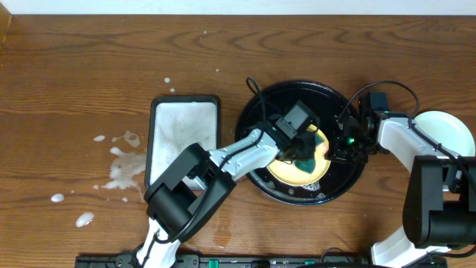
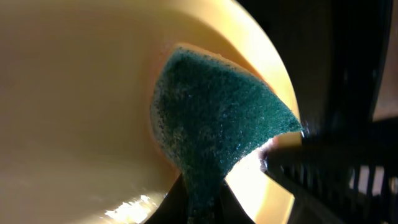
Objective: Clean dirty plates on tray and stack at the side
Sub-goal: 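Scrub the yellow plate held by the right gripper with the sponge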
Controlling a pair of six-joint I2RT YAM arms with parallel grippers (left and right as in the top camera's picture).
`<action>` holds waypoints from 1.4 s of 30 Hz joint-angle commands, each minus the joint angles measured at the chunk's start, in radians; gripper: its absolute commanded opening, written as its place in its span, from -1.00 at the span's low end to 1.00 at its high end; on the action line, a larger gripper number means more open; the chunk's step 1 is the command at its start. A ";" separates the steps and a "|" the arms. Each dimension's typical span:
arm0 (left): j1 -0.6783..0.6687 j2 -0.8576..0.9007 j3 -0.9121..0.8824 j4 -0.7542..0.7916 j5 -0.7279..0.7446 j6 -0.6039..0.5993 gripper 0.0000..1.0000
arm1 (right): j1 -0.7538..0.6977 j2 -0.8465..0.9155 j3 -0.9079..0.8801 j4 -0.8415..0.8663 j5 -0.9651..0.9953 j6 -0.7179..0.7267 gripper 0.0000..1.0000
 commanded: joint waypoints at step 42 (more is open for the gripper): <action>-0.012 0.026 0.054 -0.078 0.020 0.160 -0.85 | 0.001 0.039 -0.017 -0.016 0.105 -0.006 -0.97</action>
